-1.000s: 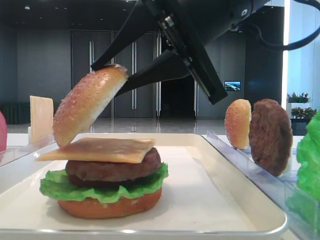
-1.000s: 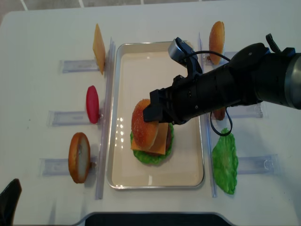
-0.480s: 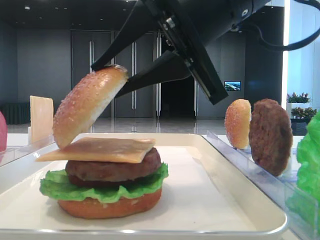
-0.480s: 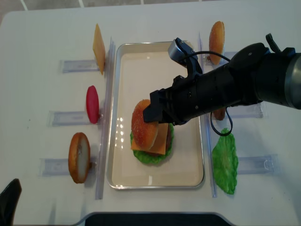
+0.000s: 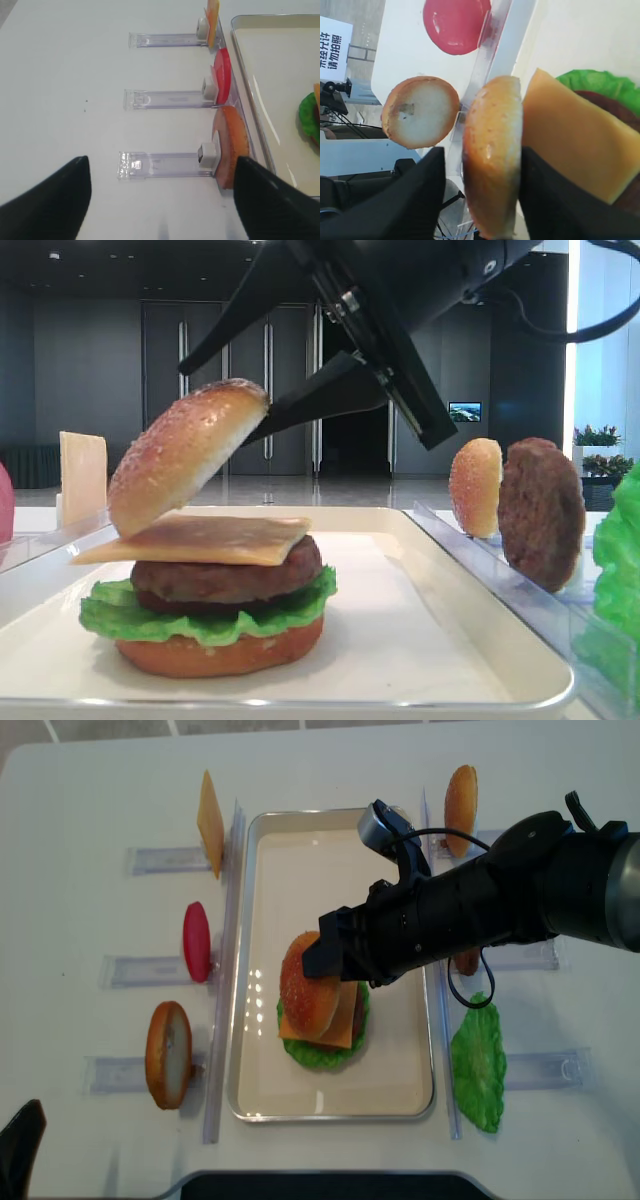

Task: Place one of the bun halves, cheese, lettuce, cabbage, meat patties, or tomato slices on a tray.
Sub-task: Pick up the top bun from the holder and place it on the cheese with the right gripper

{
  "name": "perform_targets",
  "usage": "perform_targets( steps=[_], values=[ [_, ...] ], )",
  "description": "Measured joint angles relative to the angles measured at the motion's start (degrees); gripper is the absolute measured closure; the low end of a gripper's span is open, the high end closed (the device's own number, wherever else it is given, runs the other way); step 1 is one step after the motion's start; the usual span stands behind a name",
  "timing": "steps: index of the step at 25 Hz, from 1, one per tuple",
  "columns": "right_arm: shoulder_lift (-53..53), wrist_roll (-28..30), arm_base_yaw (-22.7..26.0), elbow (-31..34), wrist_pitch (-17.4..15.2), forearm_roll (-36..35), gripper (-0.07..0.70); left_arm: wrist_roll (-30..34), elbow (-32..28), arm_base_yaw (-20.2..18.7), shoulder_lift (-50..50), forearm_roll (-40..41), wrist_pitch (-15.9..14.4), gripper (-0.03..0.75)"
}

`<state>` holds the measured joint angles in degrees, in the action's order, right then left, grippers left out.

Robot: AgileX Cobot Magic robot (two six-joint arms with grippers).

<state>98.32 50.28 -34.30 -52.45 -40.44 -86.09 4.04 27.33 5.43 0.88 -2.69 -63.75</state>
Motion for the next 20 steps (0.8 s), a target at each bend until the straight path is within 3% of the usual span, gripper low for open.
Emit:
perform_targets(
  steps=[8,20],
  values=[
    [0.0,-0.3,0.0,0.0,0.4,1.7,0.169,0.0,0.0,0.0,0.0,0.0,0.0,0.024],
    [-1.0,-7.3,0.0,0.0,4.1,10.8,0.151,0.0,0.0,0.0,0.0,0.0,0.0,0.024]
  ],
)
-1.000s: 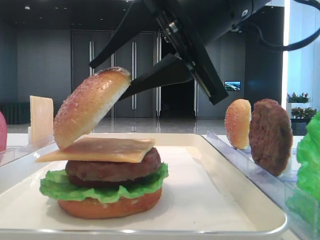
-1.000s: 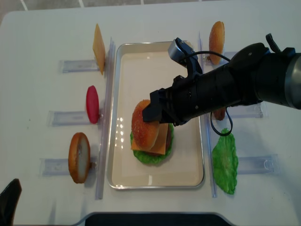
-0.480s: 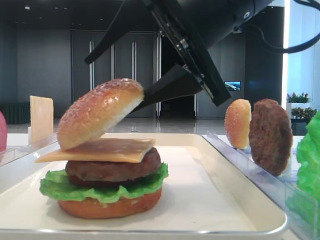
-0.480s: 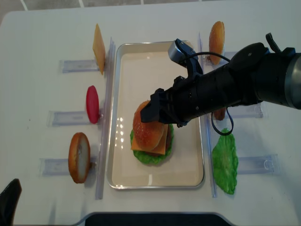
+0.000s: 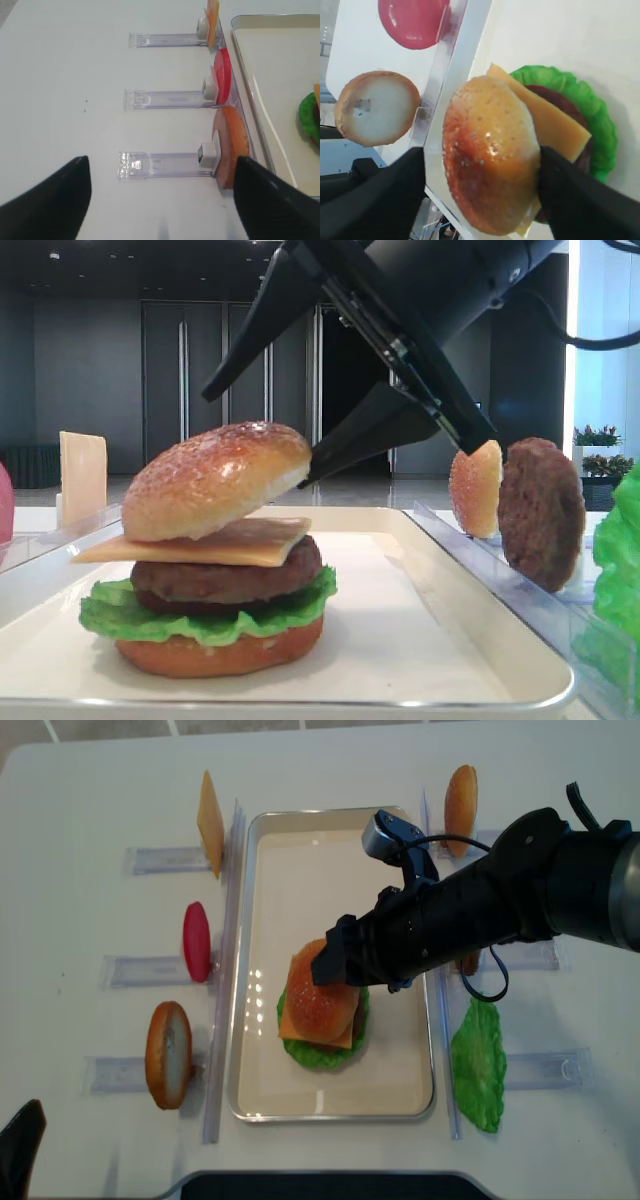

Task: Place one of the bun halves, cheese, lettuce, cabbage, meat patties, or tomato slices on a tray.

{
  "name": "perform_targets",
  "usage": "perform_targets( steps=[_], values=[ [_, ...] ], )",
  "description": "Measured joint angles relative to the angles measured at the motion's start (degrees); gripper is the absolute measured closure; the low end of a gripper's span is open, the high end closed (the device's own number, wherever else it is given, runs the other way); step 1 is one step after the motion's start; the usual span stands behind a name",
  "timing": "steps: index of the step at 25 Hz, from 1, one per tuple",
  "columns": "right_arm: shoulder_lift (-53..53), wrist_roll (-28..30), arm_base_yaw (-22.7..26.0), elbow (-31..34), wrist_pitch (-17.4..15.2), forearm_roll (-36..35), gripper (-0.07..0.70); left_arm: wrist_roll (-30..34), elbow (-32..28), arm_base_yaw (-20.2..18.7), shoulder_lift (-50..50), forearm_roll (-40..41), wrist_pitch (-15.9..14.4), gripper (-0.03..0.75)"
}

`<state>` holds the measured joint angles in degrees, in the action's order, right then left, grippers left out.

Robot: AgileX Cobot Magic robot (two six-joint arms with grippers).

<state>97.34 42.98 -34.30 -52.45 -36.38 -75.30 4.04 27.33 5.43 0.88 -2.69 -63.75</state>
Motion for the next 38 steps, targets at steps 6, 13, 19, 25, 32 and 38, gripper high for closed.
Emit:
perform_targets(
  steps=[6,13,19,25,32,38],
  values=[
    [-1.6,-3.0,0.0,0.0,1.5,4.1,0.143,0.0,0.0,0.0,0.0,0.0,0.0,0.024],
    [-4.1,-8.9,0.0,0.0,3.1,11.5,0.142,0.0,0.0,0.0,0.0,0.0,0.0,0.024],
    [-5.9,-16.7,0.0,-2.2,2.3,20.4,0.142,0.0,0.0,0.0,0.0,0.0,0.0,0.024],
    [-7.8,-29.2,0.0,-7.3,0.1,35.0,0.142,0.0,0.0,0.0,0.0,0.0,0.0,0.024],
    [-8.1,-40.2,0.1,-15.1,-7.1,49.6,0.142,0.0,0.0,0.0,0.0,0.0,0.0,0.024],
    [-8.1,-41.9,4.1,-20.6,-13.7,55.9,0.142,0.0,0.0,0.0,0.0,0.0,0.0,0.024]
  ],
)
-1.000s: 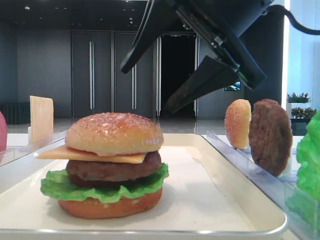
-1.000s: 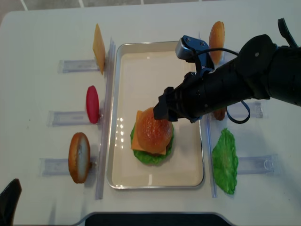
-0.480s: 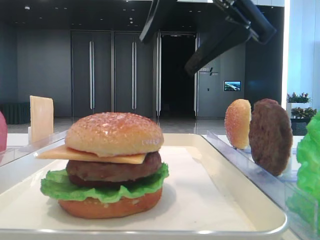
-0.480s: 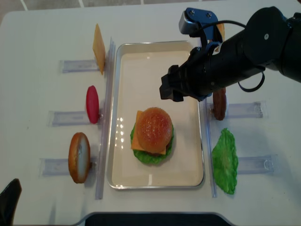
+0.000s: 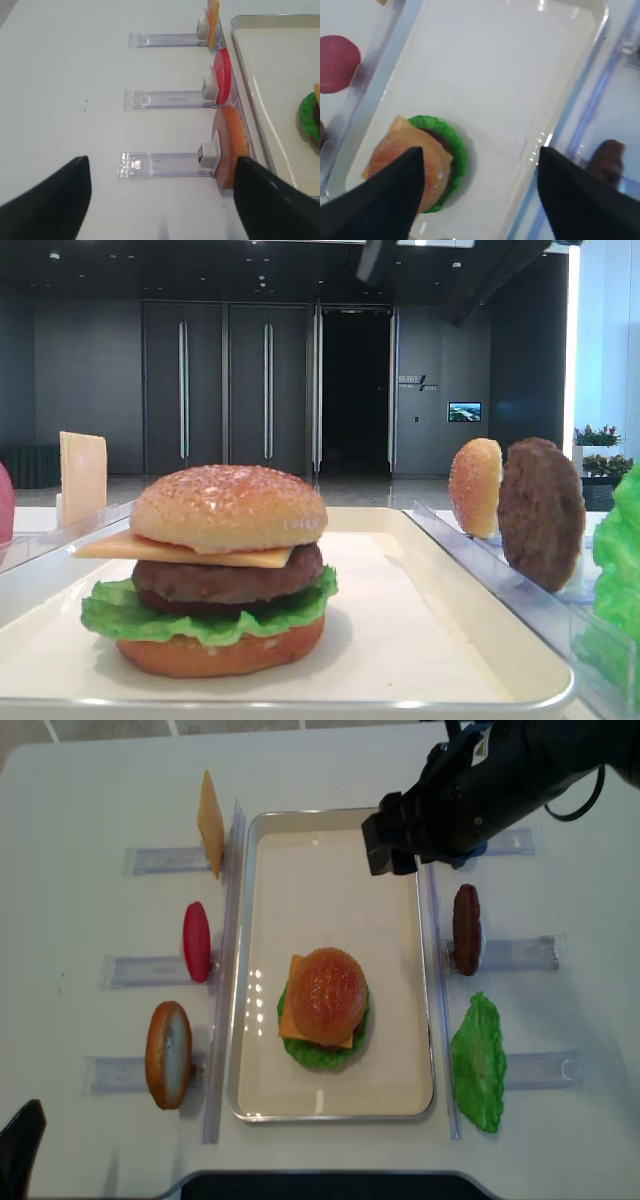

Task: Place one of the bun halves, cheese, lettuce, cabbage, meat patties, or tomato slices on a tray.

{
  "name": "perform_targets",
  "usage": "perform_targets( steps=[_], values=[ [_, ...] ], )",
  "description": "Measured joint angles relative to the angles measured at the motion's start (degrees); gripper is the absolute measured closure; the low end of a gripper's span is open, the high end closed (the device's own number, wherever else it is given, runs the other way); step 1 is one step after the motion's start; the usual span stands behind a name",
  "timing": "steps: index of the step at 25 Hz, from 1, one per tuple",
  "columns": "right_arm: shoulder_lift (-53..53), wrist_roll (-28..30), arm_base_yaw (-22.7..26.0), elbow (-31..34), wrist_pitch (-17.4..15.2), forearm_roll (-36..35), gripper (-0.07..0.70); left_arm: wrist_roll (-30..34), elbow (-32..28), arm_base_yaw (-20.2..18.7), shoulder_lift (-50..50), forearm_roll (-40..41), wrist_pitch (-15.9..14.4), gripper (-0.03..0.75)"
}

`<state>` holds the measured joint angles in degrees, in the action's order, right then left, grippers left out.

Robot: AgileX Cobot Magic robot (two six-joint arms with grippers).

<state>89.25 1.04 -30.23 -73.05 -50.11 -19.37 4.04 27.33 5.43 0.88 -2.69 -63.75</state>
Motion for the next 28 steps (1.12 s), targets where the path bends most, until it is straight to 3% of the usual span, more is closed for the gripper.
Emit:
perform_targets(
  steps=[5,14,18,22,28],
  values=[
    [0.0,0.8,7.5,-2.2,-5.9,2.6,0.142,0.0,0.0,0.0,0.0,0.0,0.0,0.024],
    [0.0,3.1,24.8,-2.3,-11.3,6.9,0.143,0.0,0.0,0.0,0.0,0.0,0.0,0.02],
    [0.0,3.9,31.0,-2.3,-15.1,10.2,0.143,0.0,0.0,0.0,0.0,0.0,0.0,0.02],
    [0.0,6.1,33.6,-2.3,-18.9,11.7,0.143,0.0,0.0,0.0,0.0,0.0,0.0,0.02],
    [-4.0,7.8,33.7,-1.1,-19.7,11.0,0.143,0.0,0.0,0.0,0.0,0.0,0.0,0.02]
  ],
)
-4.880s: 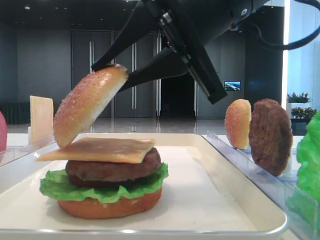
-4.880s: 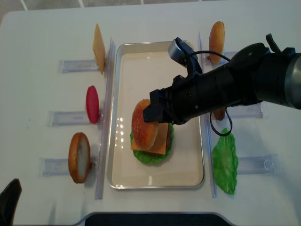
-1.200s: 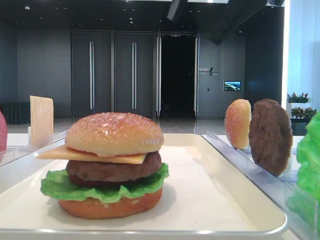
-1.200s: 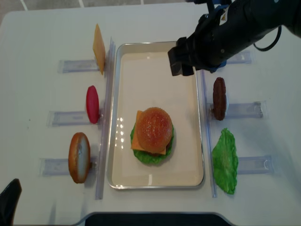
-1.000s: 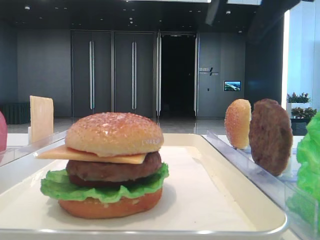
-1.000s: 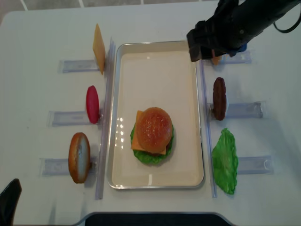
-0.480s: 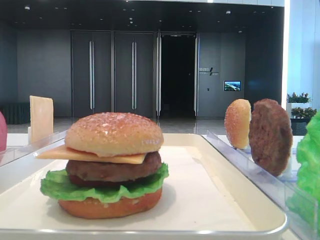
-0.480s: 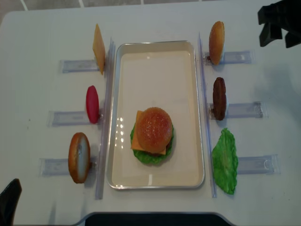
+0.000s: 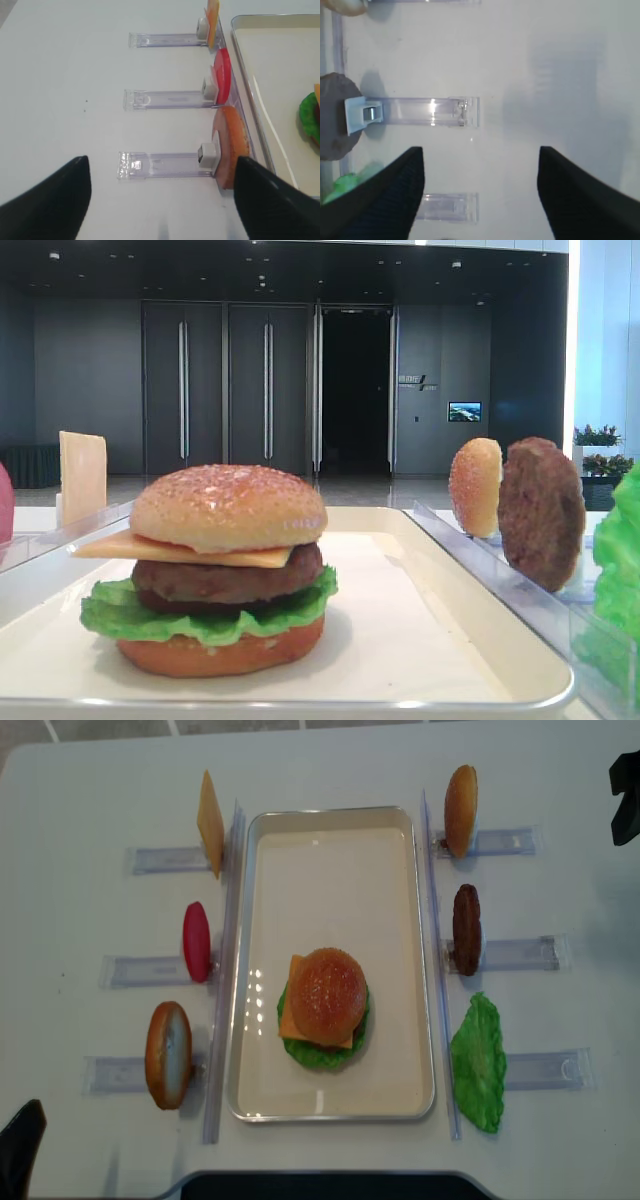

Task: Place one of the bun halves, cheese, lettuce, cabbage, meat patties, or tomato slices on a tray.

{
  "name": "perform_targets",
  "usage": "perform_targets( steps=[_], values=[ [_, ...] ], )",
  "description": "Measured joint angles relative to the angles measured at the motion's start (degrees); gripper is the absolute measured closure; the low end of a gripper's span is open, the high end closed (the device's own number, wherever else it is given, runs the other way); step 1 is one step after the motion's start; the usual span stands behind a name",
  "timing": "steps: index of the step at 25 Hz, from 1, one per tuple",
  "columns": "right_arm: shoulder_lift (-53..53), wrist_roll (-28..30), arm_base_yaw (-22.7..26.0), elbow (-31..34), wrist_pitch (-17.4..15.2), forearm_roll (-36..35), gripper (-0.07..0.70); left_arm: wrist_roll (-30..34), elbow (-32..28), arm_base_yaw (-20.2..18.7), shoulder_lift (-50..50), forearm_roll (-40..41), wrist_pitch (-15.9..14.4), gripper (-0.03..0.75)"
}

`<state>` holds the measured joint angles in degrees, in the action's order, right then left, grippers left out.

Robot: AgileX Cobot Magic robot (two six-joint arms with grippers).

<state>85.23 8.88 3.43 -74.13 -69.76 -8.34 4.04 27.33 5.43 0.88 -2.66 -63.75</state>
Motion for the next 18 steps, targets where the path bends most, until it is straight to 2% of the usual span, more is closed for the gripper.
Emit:
perform_targets(
  steps=[9,18],
  values=[
    [-20.3,0.2,0.0,14.9,-0.2,-0.3,0.143,0.0,0.0,0.0,0.0,0.0,0.0,0.02],
    [-44.3,-0.9,0.0,26.4,-0.3,-0.3,0.143,-0.1,0.0,0.0,0.0,0.0,0.0,0.02]
  ],
)
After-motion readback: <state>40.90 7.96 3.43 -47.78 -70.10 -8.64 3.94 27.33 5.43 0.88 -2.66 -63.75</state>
